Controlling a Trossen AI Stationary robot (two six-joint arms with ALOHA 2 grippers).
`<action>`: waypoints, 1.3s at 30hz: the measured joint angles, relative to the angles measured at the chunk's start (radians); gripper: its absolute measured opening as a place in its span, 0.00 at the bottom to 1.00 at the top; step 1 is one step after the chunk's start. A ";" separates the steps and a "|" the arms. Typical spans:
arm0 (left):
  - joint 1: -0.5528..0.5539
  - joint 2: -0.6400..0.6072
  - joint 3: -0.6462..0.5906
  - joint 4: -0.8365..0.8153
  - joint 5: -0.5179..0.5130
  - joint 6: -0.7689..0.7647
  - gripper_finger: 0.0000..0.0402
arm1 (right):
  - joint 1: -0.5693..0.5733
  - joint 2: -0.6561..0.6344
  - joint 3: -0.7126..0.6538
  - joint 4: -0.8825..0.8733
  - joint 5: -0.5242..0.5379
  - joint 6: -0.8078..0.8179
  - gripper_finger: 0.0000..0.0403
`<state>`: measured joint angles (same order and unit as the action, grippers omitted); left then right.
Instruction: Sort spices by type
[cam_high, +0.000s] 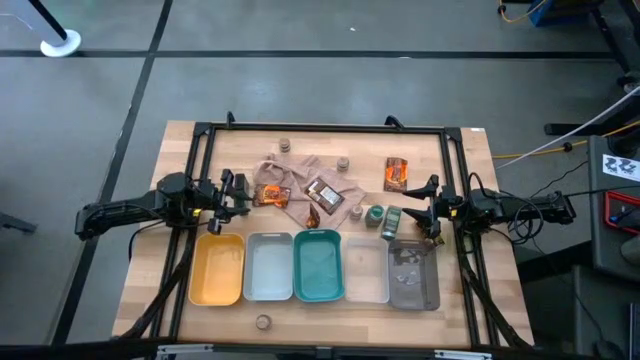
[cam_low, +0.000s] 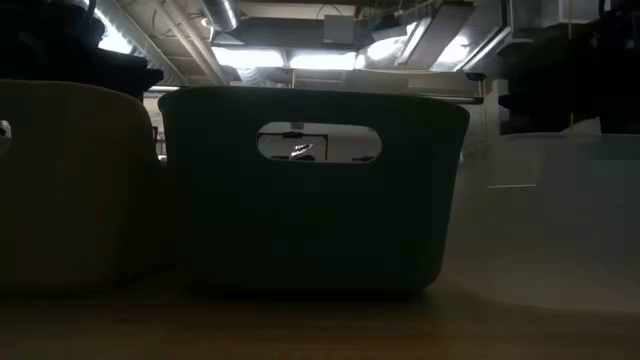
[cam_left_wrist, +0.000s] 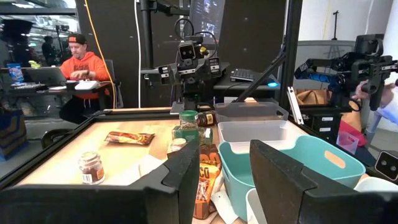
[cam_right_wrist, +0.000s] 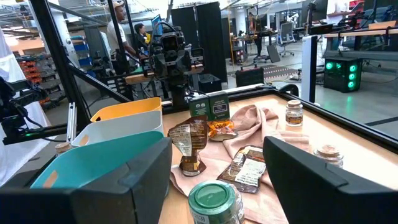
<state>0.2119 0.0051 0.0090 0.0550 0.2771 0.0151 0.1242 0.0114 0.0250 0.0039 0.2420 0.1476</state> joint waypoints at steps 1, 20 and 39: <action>0.000 0.000 0.000 0.000 0.000 0.000 0.33 | 0.000 0.000 0.000 0.002 0.001 -0.001 0.63; 0.000 0.000 0.000 0.000 0.000 0.000 0.33 | 0.000 0.000 -0.005 0.065 -0.042 0.016 0.63; 0.000 0.000 0.000 0.000 0.000 0.000 0.33 | 0.000 0.270 0.201 -0.036 -0.004 0.028 0.63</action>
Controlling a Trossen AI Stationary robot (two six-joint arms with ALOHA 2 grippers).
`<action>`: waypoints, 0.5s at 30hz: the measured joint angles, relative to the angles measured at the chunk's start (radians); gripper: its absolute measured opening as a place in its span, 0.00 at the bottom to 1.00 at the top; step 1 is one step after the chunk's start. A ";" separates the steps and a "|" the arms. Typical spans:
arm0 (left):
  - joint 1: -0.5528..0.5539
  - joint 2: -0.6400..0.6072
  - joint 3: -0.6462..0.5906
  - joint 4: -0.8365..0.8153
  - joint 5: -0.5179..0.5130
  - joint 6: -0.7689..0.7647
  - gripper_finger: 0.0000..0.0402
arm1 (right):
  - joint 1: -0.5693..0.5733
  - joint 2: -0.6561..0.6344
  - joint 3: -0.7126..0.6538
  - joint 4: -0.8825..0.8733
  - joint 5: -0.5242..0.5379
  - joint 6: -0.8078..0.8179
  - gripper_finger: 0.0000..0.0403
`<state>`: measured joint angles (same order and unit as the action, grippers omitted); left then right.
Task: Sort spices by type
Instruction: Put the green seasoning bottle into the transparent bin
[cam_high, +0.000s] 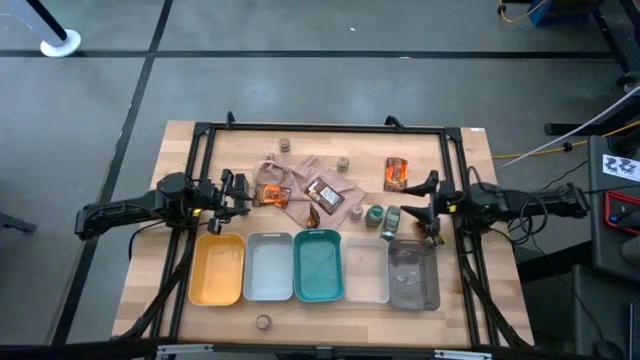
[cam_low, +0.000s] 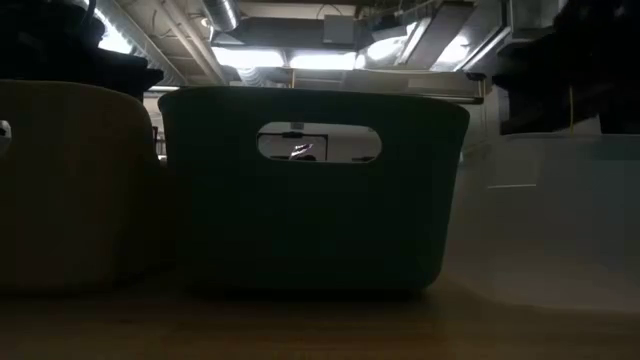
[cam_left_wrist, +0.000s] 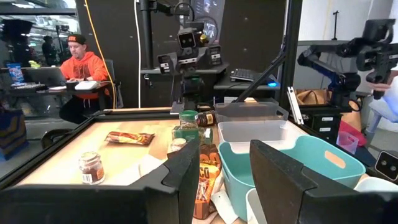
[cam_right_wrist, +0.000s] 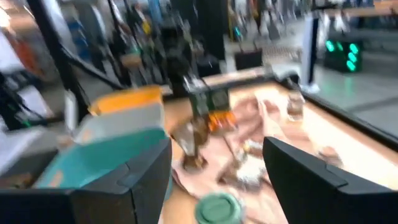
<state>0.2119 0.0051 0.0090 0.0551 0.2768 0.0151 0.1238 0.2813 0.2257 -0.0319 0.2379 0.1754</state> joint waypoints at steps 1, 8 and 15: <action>0.000 0.000 0.000 0.000 0.000 0.000 0.33 | 0.000 0.042 0.021 -0.014 0.011 0.000 0.63; 0.000 0.000 0.000 0.000 0.000 0.000 0.33 | 0.000 0.306 0.175 -0.112 0.032 -0.001 0.63; 0.000 0.000 0.000 0.000 0.000 0.000 0.33 | 0.000 0.535 0.303 -0.180 0.028 0.001 0.63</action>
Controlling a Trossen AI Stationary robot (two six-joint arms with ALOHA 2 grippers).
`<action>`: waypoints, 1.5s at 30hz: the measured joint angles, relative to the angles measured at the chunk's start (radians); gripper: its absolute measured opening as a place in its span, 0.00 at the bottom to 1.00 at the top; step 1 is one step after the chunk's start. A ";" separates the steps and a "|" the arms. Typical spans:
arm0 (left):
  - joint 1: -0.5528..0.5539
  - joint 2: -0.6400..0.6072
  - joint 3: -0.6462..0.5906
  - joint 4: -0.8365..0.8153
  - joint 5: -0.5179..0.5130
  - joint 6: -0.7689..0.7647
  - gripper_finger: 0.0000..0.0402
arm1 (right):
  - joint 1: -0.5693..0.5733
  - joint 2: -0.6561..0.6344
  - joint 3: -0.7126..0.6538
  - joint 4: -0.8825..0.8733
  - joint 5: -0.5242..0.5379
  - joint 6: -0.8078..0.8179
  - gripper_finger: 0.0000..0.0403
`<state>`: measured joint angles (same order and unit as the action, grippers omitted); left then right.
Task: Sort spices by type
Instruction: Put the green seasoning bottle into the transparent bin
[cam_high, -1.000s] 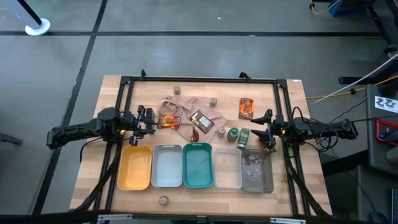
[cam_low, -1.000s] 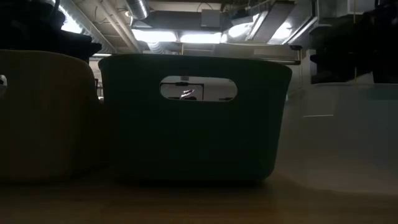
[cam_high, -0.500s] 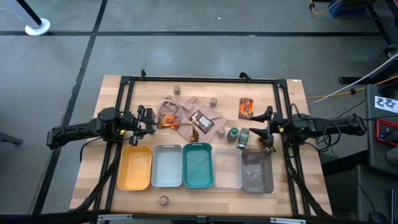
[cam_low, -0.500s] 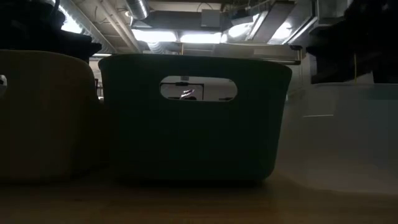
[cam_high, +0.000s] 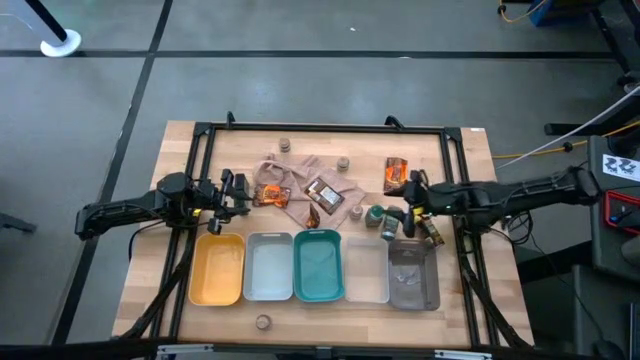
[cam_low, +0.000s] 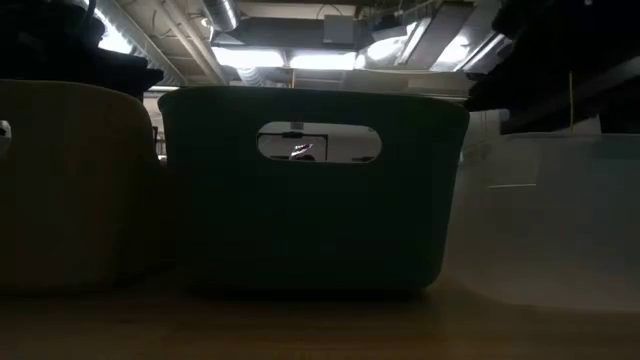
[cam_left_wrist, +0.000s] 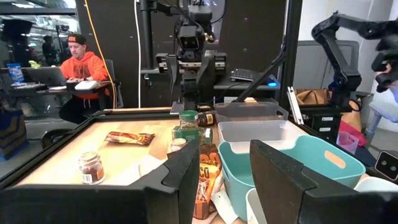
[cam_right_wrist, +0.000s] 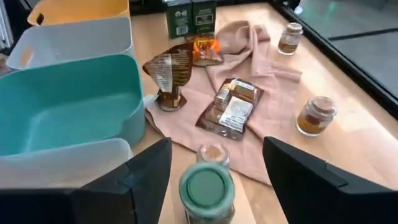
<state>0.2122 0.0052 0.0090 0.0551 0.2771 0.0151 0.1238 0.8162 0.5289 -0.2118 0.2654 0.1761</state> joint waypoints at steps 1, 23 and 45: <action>0.000 0.000 0.000 0.000 0.000 0.000 0.33 | 0.000 0.028 0.014 -0.004 -0.011 0.000 0.63; 0.000 0.000 0.000 0.000 0.000 0.000 0.33 | 0.000 0.269 0.114 -0.106 0.006 0.001 0.63; 0.000 0.000 0.000 0.000 0.000 0.000 0.33 | 0.000 0.269 0.114 -0.157 0.012 0.002 0.63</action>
<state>0.2120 0.0051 0.0093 0.0548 0.2771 0.0151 0.1238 1.0847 0.6430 -0.3692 0.2774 0.1776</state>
